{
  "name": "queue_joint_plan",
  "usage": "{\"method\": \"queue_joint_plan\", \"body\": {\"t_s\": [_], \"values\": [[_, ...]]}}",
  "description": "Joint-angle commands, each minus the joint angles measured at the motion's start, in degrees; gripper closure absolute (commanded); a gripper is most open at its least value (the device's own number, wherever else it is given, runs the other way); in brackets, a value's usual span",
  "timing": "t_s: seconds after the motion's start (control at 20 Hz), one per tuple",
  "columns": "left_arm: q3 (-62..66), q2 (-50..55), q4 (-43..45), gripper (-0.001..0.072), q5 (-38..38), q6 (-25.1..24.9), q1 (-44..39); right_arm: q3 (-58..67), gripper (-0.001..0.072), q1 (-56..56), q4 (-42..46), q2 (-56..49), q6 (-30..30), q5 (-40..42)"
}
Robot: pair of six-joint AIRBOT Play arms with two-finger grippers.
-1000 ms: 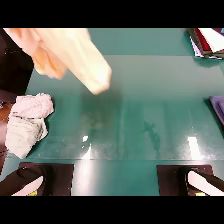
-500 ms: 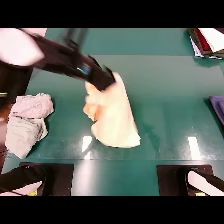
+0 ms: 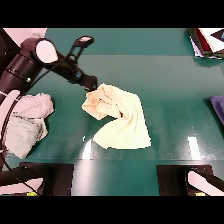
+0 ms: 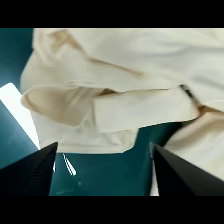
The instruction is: Fold the shirts.
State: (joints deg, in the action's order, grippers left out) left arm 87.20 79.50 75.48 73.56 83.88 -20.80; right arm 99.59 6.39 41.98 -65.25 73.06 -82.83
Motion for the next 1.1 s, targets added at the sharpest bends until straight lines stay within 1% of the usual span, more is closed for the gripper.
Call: {"method": "queue_joint_plan", "body": {"t_s": [0.0, 0.05, 0.2, 0.3, 0.45, 0.5, 0.6, 0.75, 0.8, 0.85, 0.9, 1.0, 1.05], "values": [[-6.78, 0.15, 0.35, 0.0047, -2.78, -0.33, 8.66, 0.02, 0.0694, 0.02, 0.20, -0.09, 0.00, -0.24], [-9.79, 0.48, -0.48, 0.0047, -5.16, -0.48, 10.38, -0.28, 0.0694, 0.02, 0.15, -0.07, 0.00, -0.15], [-16.83, 2.60, -6.62, 0.0047, -12.15, -6.60, 12.15, -2.73, 0.0694, 0.02, 0.11, -0.07, 0.00, -0.20], [-18.10, 5.68, -12.00, 0.0047, -14.40, -10.51, 11.74, -5.38, 0.0694, 0.02, 0.07, -0.07, 0.00, -0.13], [-18.08, 9.73, -20.96, 0.0047, -17.33, -13.97, 11.61, -9.25, 0.0694, 0.02, 0.00, -0.07, 0.02, 0.04], [-18.08, 10.54, -22.95, 0.0048, -17.70, -14.95, 11.61, -10.40, 0.0694, 0.02, 0.00, -0.07, 0.02, 0.24], [-18.10, 11.82, -25.09, 0.0049, -18.01, -15.30, 11.61, -12.52, 0.0694, 0.02, 0.02, -0.07, 0.02, 0.44], [-18.10, 12.76, -25.03, 0.0051, -18.27, -15.26, 11.61, -15.21, 0.0694, 0.02, -0.02, -0.07, 0.02, 2.01], [-18.10, 12.76, -24.96, 0.0210, -18.78, -15.23, 11.61, -15.98, 0.0694, 0.02, -0.02, -0.07, 0.02, 2.36], [-18.08, 12.74, -24.98, 0.0507, -19.23, -15.23, 11.61, -16.63, 0.0694, 0.02, 0.04, -0.04, 0.02, 2.45], [-18.08, 12.74, -25.00, 0.0679, -19.58, -15.08, 11.61, -17.29, 0.0694, 0.02, -0.02, -0.02, 0.02, 2.47], [-16.98, 12.31, -24.20, 0.0686, -18.32, -13.68, 11.74, -18.95, 0.0694, 0.02, 0.11, 0.07, 0.00, 2.21], [-16.15, 11.23, -22.16, 0.0686, -17.94, -13.20, 11.74, -20.33, 0.0694, -0.09, 0.09, 0.07, 0.00, 1.92]]}}
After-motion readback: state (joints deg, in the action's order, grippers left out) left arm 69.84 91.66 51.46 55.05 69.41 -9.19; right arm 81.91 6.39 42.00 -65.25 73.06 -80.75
